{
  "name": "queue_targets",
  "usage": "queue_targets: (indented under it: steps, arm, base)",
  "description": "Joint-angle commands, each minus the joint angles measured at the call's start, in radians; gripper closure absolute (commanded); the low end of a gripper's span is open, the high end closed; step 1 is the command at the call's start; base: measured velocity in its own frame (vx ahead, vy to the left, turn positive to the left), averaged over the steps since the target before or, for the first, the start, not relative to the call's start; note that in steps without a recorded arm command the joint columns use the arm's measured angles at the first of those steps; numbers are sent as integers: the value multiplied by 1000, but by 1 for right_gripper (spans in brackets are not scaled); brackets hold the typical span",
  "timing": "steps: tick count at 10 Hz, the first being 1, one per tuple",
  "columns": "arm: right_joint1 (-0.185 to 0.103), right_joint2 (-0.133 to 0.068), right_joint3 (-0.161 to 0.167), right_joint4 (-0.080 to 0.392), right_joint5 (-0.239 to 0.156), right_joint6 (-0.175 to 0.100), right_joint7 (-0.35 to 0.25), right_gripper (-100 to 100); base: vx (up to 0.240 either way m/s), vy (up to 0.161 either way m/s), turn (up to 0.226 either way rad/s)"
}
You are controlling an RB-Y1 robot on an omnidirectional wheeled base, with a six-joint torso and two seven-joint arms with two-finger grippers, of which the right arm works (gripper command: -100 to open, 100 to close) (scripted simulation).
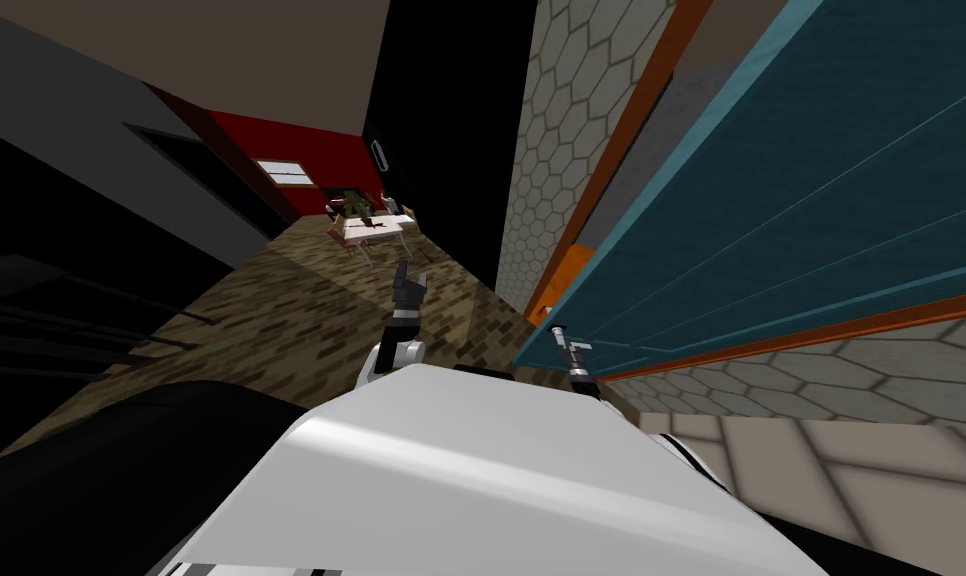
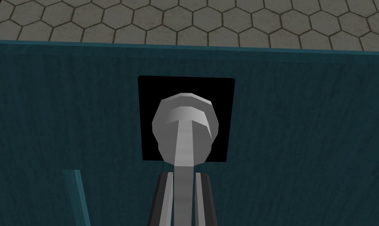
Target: Pull the door open
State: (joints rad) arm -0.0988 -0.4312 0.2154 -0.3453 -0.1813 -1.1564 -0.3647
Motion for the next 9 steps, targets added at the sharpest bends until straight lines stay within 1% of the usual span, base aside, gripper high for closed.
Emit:
queue_targets:
  steps: [1,2,3,4,5,7,8,9]
  arm:
    - [20,9,5,-50,1,34,11,100]
    - [20,9,5,-47,1,34,11,100]
    - [-1,19,5,-58,-2,58,21,100]
    - [-1,19,5,-38,-2,58,21,100]
    - [-1,19,5,-58,-2,58,21,100]
    - [-1,19,5,-49,-2,58,21,100]
    - [-1,19,5,-58,-2,58,21,100]
    - [-19,27,5,-60,-5,80,29,100]
  base:
    - [-147,-70,93]
    - [-64,-35,-3]
    - [-142,-59,96]
    - [-136,-68,82]
    - [-53,-27,-3]
    - [2,4,-9]
    - [12,7,-14]
    - [-115,-50,98]
